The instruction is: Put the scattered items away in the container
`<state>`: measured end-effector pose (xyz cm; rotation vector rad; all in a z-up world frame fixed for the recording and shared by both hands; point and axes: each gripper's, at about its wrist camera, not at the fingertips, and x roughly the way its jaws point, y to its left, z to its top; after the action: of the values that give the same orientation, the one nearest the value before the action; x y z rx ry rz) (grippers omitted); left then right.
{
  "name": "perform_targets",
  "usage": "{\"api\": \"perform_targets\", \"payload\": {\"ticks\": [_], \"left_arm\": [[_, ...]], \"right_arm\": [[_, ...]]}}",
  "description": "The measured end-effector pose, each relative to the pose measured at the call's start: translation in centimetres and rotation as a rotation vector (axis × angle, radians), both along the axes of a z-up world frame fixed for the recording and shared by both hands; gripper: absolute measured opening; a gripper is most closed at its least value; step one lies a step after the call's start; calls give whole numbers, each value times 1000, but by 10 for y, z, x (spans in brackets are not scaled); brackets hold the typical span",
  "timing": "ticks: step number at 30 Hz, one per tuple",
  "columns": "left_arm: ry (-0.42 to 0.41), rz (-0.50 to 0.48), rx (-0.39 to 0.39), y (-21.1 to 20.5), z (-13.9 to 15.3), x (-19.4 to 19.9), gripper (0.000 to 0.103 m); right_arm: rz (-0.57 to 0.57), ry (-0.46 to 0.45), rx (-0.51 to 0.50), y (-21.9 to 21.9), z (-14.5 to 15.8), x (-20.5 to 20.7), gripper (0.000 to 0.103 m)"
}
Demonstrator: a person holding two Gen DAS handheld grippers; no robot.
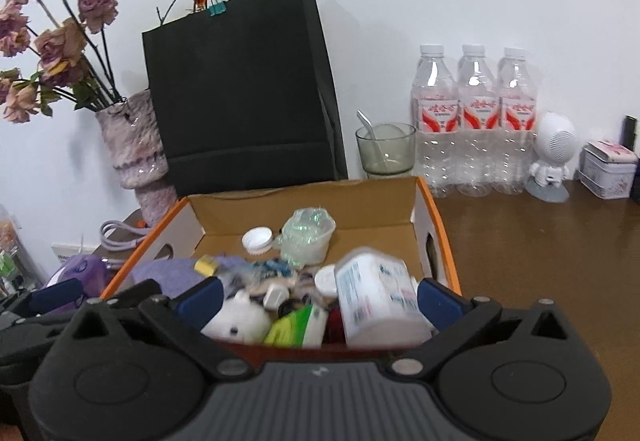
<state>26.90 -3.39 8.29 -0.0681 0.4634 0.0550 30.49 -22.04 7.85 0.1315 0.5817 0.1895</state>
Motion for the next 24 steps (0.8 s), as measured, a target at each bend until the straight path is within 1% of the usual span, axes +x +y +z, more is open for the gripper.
{"api": "perform_targets", "payload": {"ticks": [4,7,10,13,17,19,21,24], "left_arm": [[-11,-23,-1,0,10,-38,103],[-21,-31,-4,-1,12,-67,103],[-31,-28,-23,0,7,-92,103],[-35,-29,-42,3,-3,-110,103],[-43,2,-71,9,-12,-122,103],[-34,14,-93,12,-14,-124,103],[-25,3,-107,13,-13,-126,103],[-31,-6,-53,6,-12,-123,103]], "right_arm": [[-10,-13,3,-3,11,-36,103],[-8,-29,-2,-3,17,-67,103],[-11,-43,-8,-3,17,-95,103],[-10,-56,-10,-1,13,-118,103],[1,-75,-28,3,2,-137,103],[4,-92,-41,4,-2,-143,103],[11,-105,-47,6,-6,-145,103],[14,-101,-52,5,-12,-142,103]]}}
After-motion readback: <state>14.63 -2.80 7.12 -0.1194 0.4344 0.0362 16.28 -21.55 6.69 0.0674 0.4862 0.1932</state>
